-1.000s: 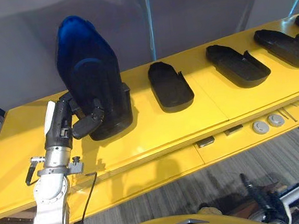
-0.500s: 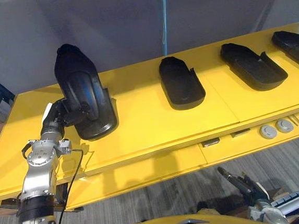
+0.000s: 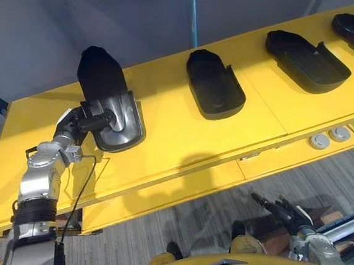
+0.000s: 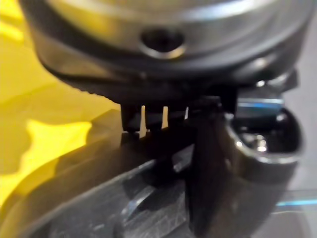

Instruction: Walk over and take three plastic housings, then place them on the shelf

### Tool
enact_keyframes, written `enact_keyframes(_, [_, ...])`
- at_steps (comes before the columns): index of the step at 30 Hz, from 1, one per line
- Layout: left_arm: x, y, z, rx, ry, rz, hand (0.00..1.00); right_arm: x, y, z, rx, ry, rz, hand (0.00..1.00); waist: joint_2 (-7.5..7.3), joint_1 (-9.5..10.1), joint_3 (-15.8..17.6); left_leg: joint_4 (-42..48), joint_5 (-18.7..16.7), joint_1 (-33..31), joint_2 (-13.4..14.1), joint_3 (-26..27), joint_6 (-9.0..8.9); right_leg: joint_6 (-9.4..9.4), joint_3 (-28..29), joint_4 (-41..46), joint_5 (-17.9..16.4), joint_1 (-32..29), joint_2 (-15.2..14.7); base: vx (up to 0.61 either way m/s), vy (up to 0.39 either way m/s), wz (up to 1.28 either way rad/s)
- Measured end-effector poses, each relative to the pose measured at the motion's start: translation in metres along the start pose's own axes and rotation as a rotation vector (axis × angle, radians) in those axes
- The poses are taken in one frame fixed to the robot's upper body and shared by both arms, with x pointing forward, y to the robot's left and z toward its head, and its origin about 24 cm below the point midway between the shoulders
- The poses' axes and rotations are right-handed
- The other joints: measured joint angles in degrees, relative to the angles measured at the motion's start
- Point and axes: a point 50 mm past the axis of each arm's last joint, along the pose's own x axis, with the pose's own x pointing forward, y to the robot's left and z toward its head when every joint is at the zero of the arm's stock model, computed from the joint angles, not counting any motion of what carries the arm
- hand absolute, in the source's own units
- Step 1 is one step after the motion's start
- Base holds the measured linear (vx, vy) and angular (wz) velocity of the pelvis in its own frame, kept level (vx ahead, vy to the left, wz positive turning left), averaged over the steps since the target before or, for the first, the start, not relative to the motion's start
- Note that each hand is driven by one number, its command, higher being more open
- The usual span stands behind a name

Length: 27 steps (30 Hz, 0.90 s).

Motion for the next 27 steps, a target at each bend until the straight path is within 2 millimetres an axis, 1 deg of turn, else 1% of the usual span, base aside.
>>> enact_keyframes(3, [0.005, -0.004, 0.006, 0.0, 0.0, -0.017, 0.0, 0.002, 0.002, 0.004, -0.006, -0.011, 0.007, 1.0, 0.58, 0.1, 1.1, 0.5, -0.1, -0.2, 0.2, 0.0, 0.09, -0.32, 0.4, 0.8, -0.2, -0.6, 0.0, -0.03, 0.004, -0.06])
enact_keyframes(4, [0.005, -0.003, 0.006, -0.001, 0.003, -0.016, 1.0, 0.002, 0.002, 0.005, -0.007, -0.013, 0.009, 1.0, 0.77, 0.06, 1.2, 0.6, -0.1, -0.4, 0.2, 0.1, 0.09, -0.38, 0.6, 1.0, -0.3, -0.9, 0.0, -0.03, -0.002, -0.03])
enact_keyframes(8, [0.009, 0.001, 0.007, -0.005, 0.033, 0.003, 1.0, 0.002, 0.004, 0.002, -0.017, -0.004, 0.015, 1.0, 0.99, -0.16, 1.4, 1.2, -0.2, -1.0, 0.5, 0.1, 0.02, -0.75, 0.8, 1.8, -0.5, -1.7, 0.0, -0.03, -0.005, -0.02])
enact_keyframes(9, [0.009, 0.002, 0.008, 0.021, 0.043, 0.011, 1.0, 0.002, 0.004, 0.002, -0.017, -0.004, 0.012, 1.0, 1.03, -0.3, 1.9, 1.5, -0.2, -1.3, 0.6, 0.1, 0.01, -0.84, 0.8, 1.9, -0.6, -1.8, 0.0, -0.05, -0.009, -0.01])
enact_keyframes(13, [0.007, 0.011, 0.006, 0.037, 0.095, 0.037, 1.0, 0.001, 0.003, -0.001, -0.015, 0.007, 0.0, 1.0, 1.07, -0.9, 2.0, 1.6, -0.2, -1.2, 0.7, 0.1, -0.01, -0.88, 0.9, 2.1, -0.6, -1.8, 0.1, -0.02, -0.002, -0.01])
enact_keyframes(19, [0.011, 0.016, 0.01, 0.059, 0.122, 0.072, 1.0, 0.001, 0.008, -0.005, 0.0, 0.014, -0.004, 1.0, 0.87, -0.91, 2.3, 1.7, -0.3, -1.1, 0.8, 0.4, -0.1, -1.12, 1.2, 2.4, -0.8, -1.9, 0.2, -0.01, 0.0, -0.02])
enact_keyframes(22, [0.012, 0.019, 0.01, 0.089, 0.135, 0.109, 1.0, 0.001, 0.012, -0.007, 0.012, 0.017, 0.003, 1.0, 0.76, -0.92, 2.4, 1.8, -0.5, -0.8, 1.2, 0.9, -0.36, -1.11, 1.6, 2.3, -0.8, -1.9, 0.6, 0.0, -0.01, -0.08])
enact_keyframes(24, [0.011, 0.023, 0.01, 0.108, 0.149, 0.142, 1.0, 0.001, 0.015, -0.008, 0.017, 0.019, 0.007, 1.0, 0.77, -1.31, 2.4, 2.0, -0.6, -0.7, 1.6, 0.9, -0.6, -1.1, 1.7, 2.3, -0.8, -1.8, 1.0, 0.01, -0.023, -0.04])
enact_keyframes(27, [0.013, 0.025, 0.007, 0.091, 0.167, 0.188, 1.0, 0.001, 0.014, -0.008, 0.021, 0.023, 0.002, 1.0, 0.73, -1.48, 2.4, 1.6, -0.6, 0.3, 1.8, 1.4, -0.64, -1.11, 2.0, 2.3, -0.8, -1.2, 1.2, 0.01, -0.003, -0.06])
